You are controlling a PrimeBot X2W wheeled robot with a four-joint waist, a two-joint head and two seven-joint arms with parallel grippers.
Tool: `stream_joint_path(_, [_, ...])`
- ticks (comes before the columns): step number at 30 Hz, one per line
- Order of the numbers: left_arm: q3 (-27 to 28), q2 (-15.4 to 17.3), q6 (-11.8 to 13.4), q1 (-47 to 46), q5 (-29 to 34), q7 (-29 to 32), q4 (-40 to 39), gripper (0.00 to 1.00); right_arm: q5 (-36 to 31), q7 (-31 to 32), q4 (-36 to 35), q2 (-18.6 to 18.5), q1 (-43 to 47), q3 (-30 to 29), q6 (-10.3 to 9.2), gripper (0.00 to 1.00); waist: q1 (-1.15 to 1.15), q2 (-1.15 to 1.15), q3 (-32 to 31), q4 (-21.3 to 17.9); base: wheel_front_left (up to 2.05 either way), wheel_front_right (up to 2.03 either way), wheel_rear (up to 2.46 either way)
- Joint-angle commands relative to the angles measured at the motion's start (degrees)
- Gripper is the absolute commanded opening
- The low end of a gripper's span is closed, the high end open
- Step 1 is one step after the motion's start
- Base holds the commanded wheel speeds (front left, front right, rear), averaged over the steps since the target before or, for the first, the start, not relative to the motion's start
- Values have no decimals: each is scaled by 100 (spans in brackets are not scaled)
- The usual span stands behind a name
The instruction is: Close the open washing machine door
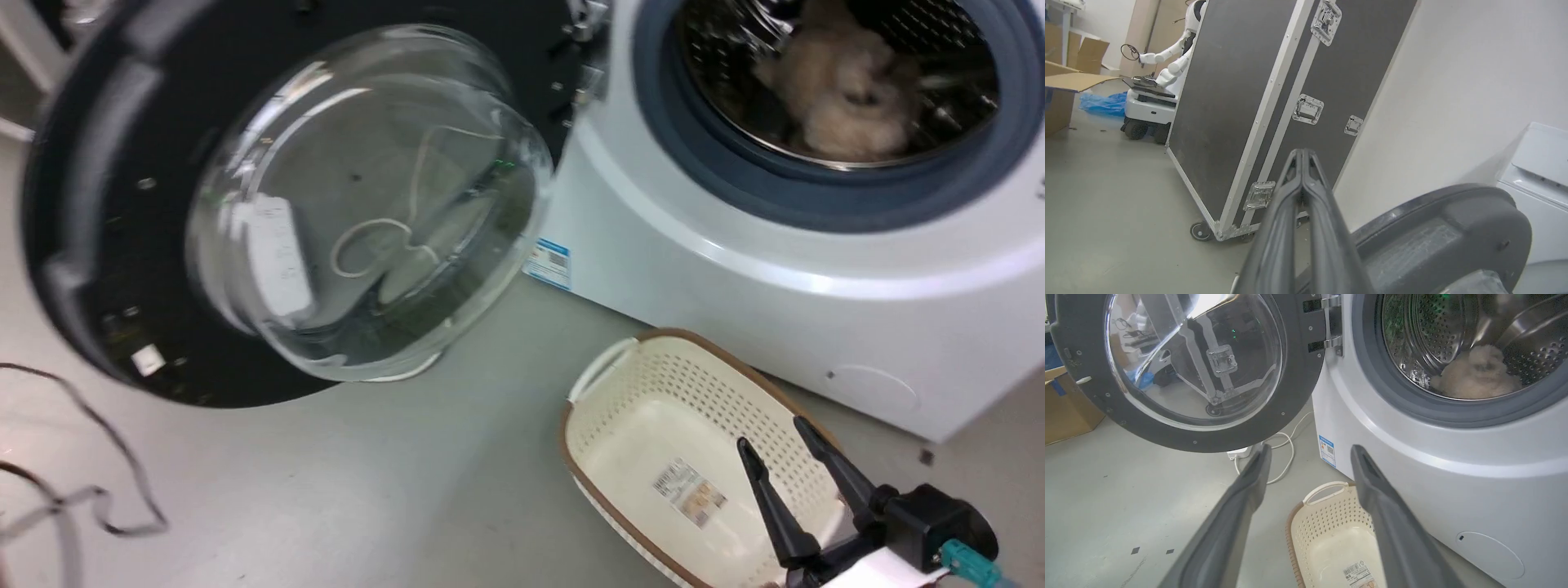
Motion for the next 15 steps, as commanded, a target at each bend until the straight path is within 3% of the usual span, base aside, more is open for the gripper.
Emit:
stream_joint_path(1, [190, 124, 46, -220, -228, 162, 293, 0, 35, -17, -31, -72, -87, -18, 6, 100, -1, 0, 157, -212, 0, 0, 0])
stream_joint_path(8, [995, 301, 90, -982, -2050, 1765, 1782, 0, 115, -21, 10, -190, -93, -57, 6, 100, -1, 0, 270, -477, 0, 0, 0])
stream_joint_path(15, [1101, 542, -45, -893, -2628, 2753, 2320, 0, 186, -23, 30, -292, -149, -39, 6, 100, -1, 0, 335, -597, 0, 0, 0])
